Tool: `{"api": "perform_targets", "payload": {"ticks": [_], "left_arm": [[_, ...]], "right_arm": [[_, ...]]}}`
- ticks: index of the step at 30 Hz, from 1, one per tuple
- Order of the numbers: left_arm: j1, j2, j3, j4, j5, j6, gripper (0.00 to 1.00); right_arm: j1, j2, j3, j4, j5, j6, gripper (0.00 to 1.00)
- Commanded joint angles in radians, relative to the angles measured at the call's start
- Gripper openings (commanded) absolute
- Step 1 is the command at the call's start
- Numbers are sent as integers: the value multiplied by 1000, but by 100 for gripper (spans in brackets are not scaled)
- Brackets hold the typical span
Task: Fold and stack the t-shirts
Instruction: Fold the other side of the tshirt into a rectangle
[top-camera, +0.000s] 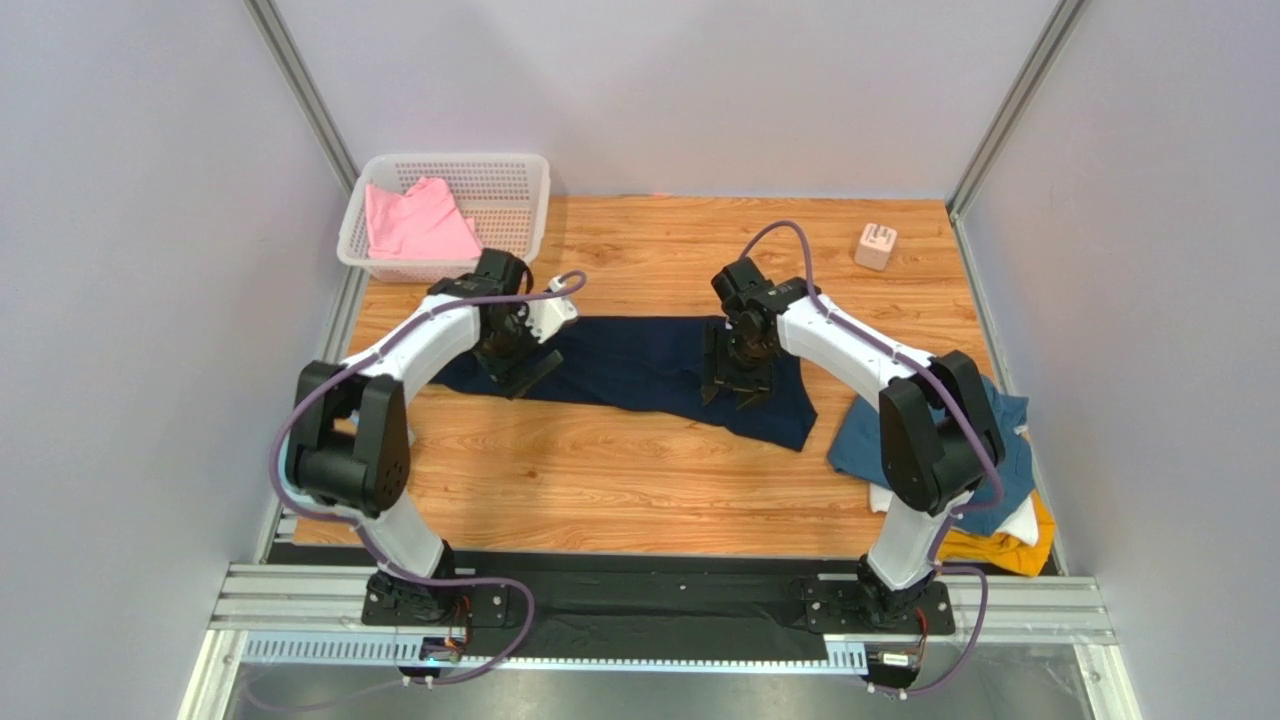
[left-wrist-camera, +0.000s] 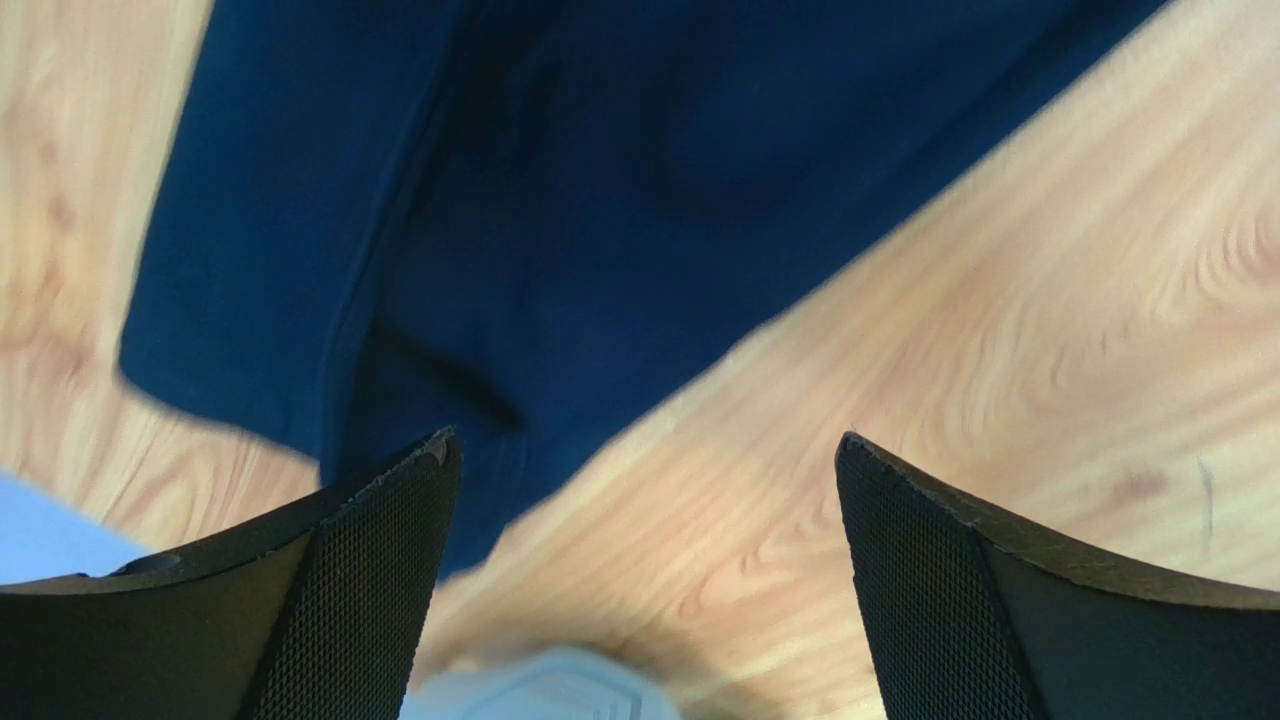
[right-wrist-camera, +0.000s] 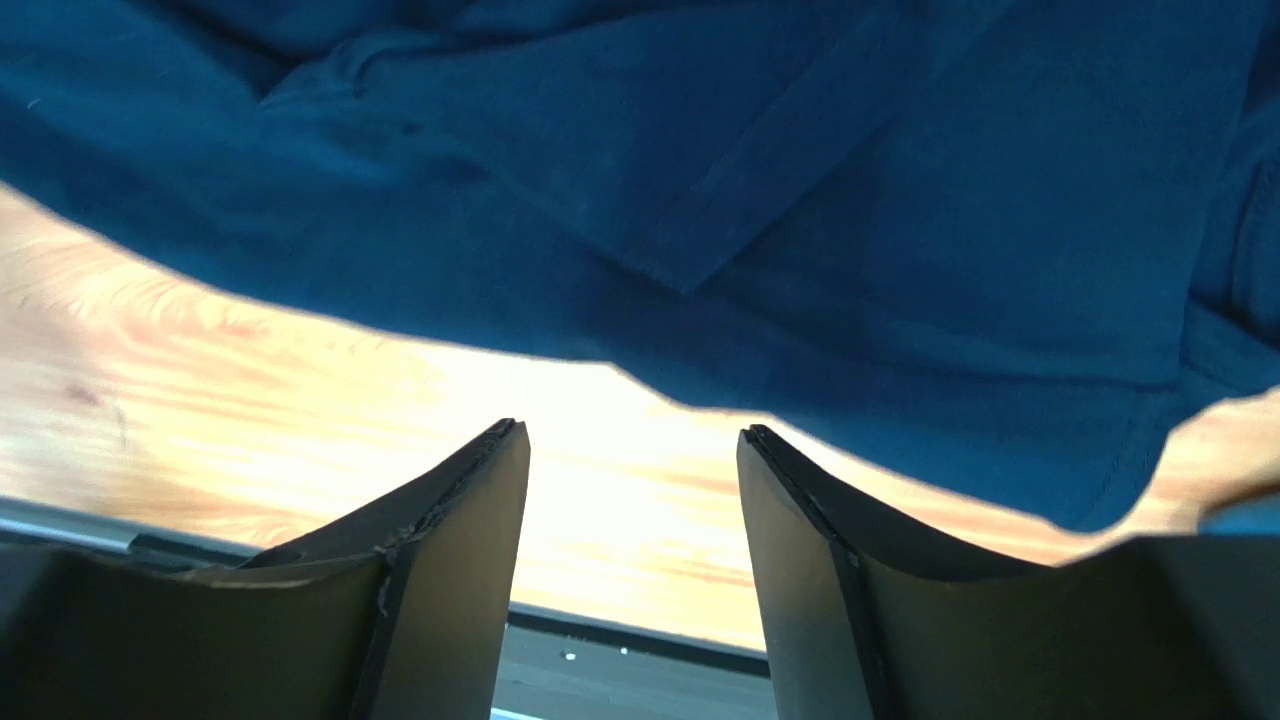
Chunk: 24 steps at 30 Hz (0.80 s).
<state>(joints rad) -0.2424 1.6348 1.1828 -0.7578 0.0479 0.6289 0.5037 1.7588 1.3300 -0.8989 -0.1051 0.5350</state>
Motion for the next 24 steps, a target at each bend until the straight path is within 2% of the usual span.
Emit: {"api": "perform_targets", "payload": {"ticks": [1, 6, 10, 17, 24], "left_arm": [[-18, 114, 130, 86, -17, -55, 100], [-34, 244, 241, 81, -34, -81, 99], [-60, 273, 285, 78, -43, -90, 99], [-173, 263, 259, 78, -45, -97, 99], [-270, 276, 248, 91, -94, -94, 100]], "right_arm": [[-10, 25, 12, 74, 18, -23, 58], [-10, 79, 38, 80, 27, -20, 55], [-10, 105, 15, 109, 16, -3, 54], [-11, 125, -60, 172, 38, 26, 52], [-31, 114, 30, 137, 65, 8, 51]]}}
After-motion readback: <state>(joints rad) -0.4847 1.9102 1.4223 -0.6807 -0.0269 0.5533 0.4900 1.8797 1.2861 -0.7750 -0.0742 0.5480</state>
